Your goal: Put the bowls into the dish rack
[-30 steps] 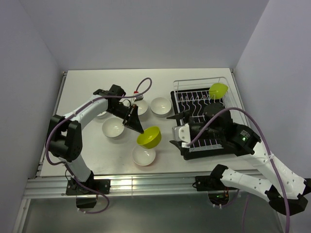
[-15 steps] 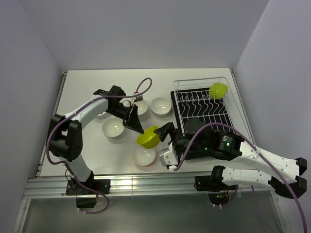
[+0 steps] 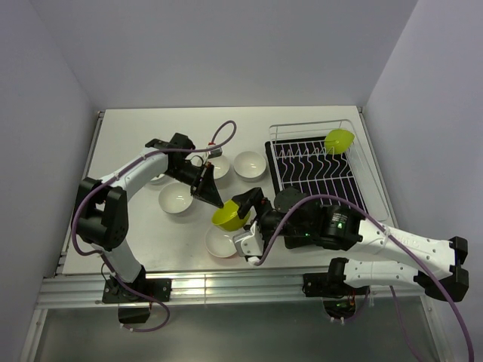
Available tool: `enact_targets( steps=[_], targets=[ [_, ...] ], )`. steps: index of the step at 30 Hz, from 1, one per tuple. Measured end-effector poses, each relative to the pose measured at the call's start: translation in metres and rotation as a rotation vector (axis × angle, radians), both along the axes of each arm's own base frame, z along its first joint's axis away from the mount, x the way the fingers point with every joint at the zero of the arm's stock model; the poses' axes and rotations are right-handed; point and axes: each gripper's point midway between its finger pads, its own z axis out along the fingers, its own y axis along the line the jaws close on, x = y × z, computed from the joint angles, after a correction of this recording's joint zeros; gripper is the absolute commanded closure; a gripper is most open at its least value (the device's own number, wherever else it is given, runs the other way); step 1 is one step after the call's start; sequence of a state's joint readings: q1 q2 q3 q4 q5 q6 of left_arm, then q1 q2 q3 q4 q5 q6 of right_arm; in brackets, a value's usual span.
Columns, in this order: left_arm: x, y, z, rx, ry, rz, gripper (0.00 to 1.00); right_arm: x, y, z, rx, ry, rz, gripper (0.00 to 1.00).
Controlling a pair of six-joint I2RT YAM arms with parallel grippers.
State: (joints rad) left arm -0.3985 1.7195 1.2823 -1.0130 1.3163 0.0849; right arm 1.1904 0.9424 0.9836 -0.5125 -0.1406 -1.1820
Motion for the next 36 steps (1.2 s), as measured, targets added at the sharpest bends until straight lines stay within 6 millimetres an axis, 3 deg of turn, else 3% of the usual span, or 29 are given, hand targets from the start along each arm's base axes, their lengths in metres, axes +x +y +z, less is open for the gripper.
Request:
enact_targets(
  steps=[13,22,28,36],
  targets=[
    [-0.001,0.0,0.001,-0.012,0.012,-0.001,1.0,0.001,0.001,-0.023,-0.054,-0.071,0.018,0.01],
    [-0.002,0.0,0.002,-0.021,0.038,0.005,1.0,0.007,0.003,-0.021,-0.033,-0.119,0.0,0.15],
    [-0.001,-0.001,0.002,-0.024,0.037,0.006,1.0,0.009,0.005,-0.017,-0.023,-0.135,-0.004,0.39],
    [-0.001,0.0,0.001,-0.027,0.053,0.011,0.98,0.009,0.005,-0.018,-0.025,-0.139,-0.003,0.8]
  ],
)
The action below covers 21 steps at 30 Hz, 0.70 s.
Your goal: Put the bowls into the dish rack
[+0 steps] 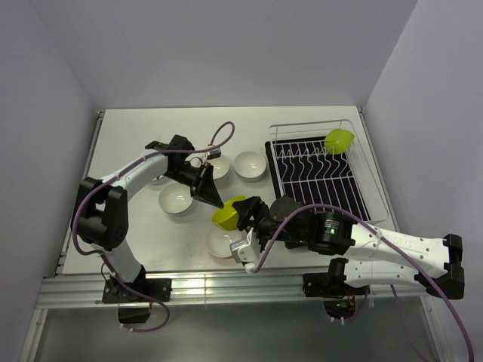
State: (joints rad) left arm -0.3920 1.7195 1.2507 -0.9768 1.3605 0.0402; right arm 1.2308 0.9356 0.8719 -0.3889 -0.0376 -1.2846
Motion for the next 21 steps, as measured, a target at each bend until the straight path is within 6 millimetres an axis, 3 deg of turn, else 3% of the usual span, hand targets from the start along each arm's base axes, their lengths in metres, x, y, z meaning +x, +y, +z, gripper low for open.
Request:
enact_targets(
  steps=[2,4,9,13,14,17,18,21],
  targets=[
    [0.0,0.0,0.0,0.0,-0.001,0.0,0.9,0.0,0.0,0.0,0.0,0.002,-0.001,0.94],
    [0.0,0.0,-0.001,0.002,-0.003,0.0,0.79,0.0,0.0,0.0,0.002,0.006,-0.003,1.0],
    [0.003,0.001,-0.002,0.013,-0.003,0.009,0.47,-0.002,-0.003,-0.004,-0.01,0.036,-0.015,1.0],
    [0.01,0.005,-0.005,0.037,0.0,0.04,0.4,-0.004,-0.005,-0.007,-0.015,0.067,-0.022,1.0],
    [0.014,0.007,-0.005,0.046,0.0,0.057,0.28,-0.005,-0.005,-0.007,-0.016,0.075,-0.023,1.0],
    [0.028,0.015,-0.007,0.072,-0.008,0.11,0.24,-0.007,-0.006,-0.006,-0.012,0.101,-0.031,1.0],
    [0.033,0.018,-0.006,0.079,-0.013,0.132,0.1,-0.007,-0.007,-0.005,-0.008,0.113,-0.035,1.0],
    [0.051,0.026,-0.001,0.109,-0.072,0.195,0.07,-0.008,-0.007,0.001,0.015,0.155,-0.051,1.0]
  ],
)
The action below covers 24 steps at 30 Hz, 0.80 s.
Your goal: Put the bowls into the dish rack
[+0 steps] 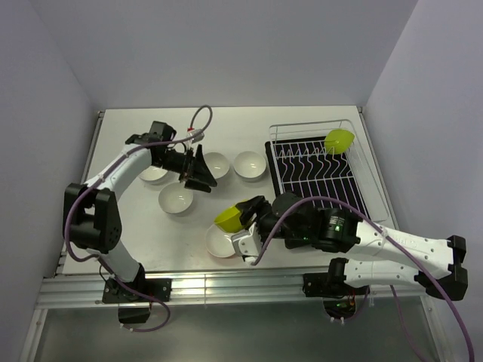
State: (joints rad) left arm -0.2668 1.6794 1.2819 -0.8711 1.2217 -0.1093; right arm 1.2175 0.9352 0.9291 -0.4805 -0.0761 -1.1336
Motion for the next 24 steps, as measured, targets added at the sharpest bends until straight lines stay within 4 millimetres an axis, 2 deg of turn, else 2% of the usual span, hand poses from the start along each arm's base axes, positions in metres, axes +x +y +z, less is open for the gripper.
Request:
enact_targets(
  steps=[6,11,14,17,20,22,24],
  targets=[
    [0.046,0.014,0.032,0.091,-0.257,0.124,0.05,0.015,-0.01,0.018,0.08,0.146,-0.124,1.0],
    [0.079,0.031,0.071,0.191,-0.523,0.264,0.0,0.059,-0.033,0.036,0.203,0.344,-0.352,1.0],
    [0.093,0.043,0.1,0.236,-0.691,0.364,0.0,0.087,-0.052,0.038,0.275,0.473,-0.503,1.0],
    [0.1,0.056,0.137,0.252,-0.861,0.466,0.01,0.111,-0.07,0.035,0.334,0.611,-0.634,1.0],
    [0.097,0.067,0.175,0.246,-1.011,0.549,0.0,0.14,-0.096,0.036,0.415,0.746,-0.777,1.0],
    [0.094,0.072,0.192,0.241,-1.077,0.58,0.0,0.162,-0.116,0.037,0.479,0.821,-0.87,1.0],
    [0.093,0.075,0.2,0.24,-1.111,0.598,0.01,0.183,-0.139,0.038,0.541,0.882,-0.962,1.0]
  ],
)
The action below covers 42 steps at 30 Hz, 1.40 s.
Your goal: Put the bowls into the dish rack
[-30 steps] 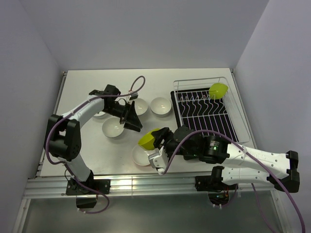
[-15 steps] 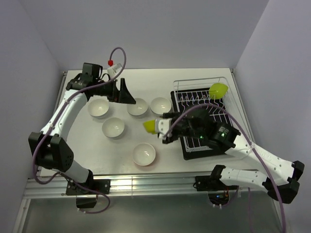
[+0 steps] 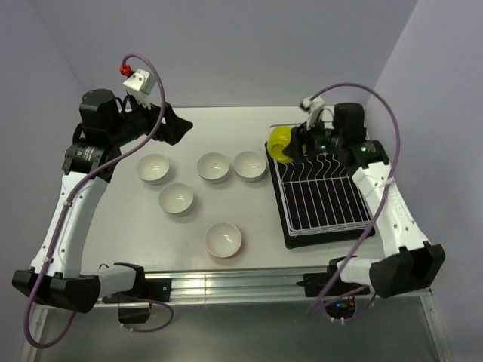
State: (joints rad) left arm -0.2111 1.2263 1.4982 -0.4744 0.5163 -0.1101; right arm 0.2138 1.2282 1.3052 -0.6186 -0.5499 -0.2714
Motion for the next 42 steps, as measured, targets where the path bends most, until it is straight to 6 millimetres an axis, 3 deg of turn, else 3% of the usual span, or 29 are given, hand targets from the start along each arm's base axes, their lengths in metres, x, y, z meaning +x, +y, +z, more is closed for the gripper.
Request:
enact_targets(
  steps=[7,12,20,42],
  targets=[
    [0.002,0.0,-0.016,0.0,0.047,0.023,0.0,0.06,-0.09,0.001,0.148,0.161,-0.336,1.0],
    [0.001,-0.003,-0.032,-0.017,0.105,0.022,0.0,0.082,-0.128,-0.014,0.221,0.263,-0.497,1.0],
    [0.0,-0.006,-0.04,-0.048,0.154,0.028,0.01,0.093,-0.132,-0.046,0.278,0.408,-0.578,1.0],
    [0.009,-0.011,-0.06,-0.085,0.254,0.041,0.01,0.116,-0.145,-0.089,0.293,0.508,-0.694,1.0]
  ],
)
